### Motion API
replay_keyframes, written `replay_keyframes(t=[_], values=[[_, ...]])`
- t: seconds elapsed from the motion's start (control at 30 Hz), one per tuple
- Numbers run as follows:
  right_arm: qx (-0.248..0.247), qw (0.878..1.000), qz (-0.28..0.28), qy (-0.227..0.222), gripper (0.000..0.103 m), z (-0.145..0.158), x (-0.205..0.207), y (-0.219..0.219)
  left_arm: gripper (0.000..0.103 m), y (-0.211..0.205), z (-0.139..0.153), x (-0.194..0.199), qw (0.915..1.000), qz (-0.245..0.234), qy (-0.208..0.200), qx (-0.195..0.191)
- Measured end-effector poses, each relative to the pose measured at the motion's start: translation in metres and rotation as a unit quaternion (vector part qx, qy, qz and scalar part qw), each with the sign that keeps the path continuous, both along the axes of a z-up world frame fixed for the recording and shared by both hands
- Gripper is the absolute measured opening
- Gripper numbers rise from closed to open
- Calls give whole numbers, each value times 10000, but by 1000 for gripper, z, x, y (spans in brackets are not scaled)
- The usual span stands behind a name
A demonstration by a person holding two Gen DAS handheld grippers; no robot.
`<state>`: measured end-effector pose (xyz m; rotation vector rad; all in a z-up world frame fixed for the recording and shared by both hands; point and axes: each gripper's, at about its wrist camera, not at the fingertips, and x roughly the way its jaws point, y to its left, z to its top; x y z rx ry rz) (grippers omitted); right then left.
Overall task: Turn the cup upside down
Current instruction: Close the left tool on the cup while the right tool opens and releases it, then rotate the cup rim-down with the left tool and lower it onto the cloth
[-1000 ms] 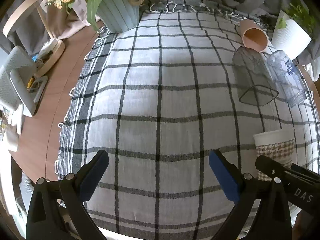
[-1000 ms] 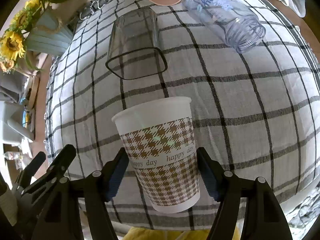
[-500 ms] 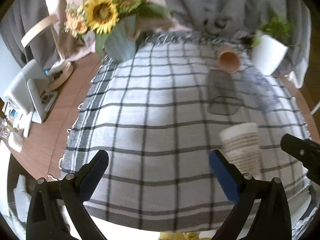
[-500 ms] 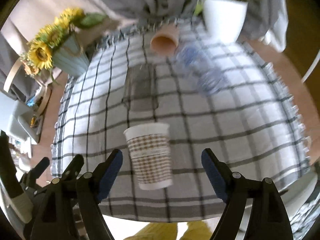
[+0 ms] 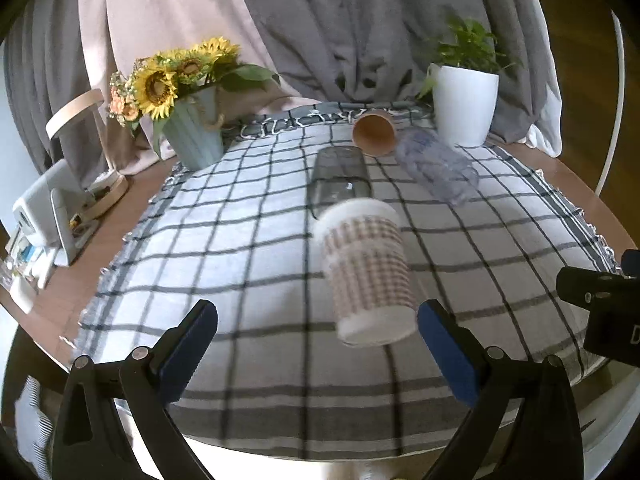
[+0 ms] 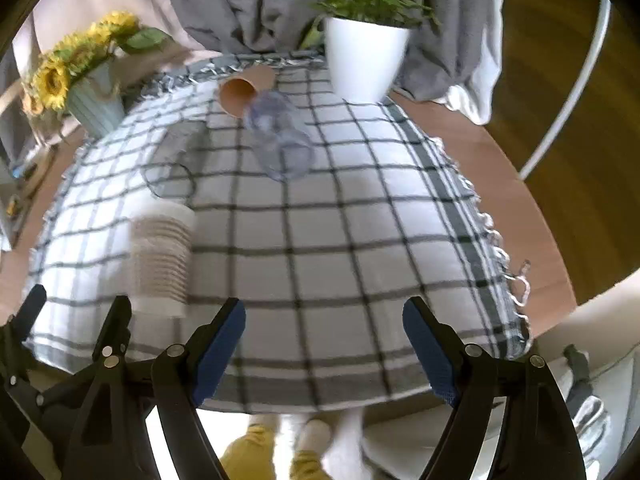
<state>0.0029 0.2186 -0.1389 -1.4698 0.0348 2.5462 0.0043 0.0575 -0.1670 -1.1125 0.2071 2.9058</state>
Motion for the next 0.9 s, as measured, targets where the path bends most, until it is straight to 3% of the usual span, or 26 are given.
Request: replay_keyframes(t=[0.23, 0.43, 0.6, 0.73, 0.77, 0.9], values=[[184, 9998, -10, 46, 81, -22, 8, 12, 101, 25, -19, 3, 9989, 86, 455, -107], [198, 9998, -66, -39, 81, -37, 8, 19, 87, 38, -35, -4, 9981, 174, 537, -250], [188, 9997, -113, -136, 81, -45, 9, 25, 69, 40, -47, -8, 9981, 259, 443, -337], [182, 9996, -119, -180, 81, -49, 11, 26, 61, 40, -50, -6, 9977, 316, 471, -382], [176, 9996, -113, -188, 81, -49, 12, 25, 55, 40, -50, -6, 9977, 309, 465, -393], [161, 9997, -86, -181, 81, -48, 14, 24, 54, 40, -45, -2, 9978, 244, 482, -375]])
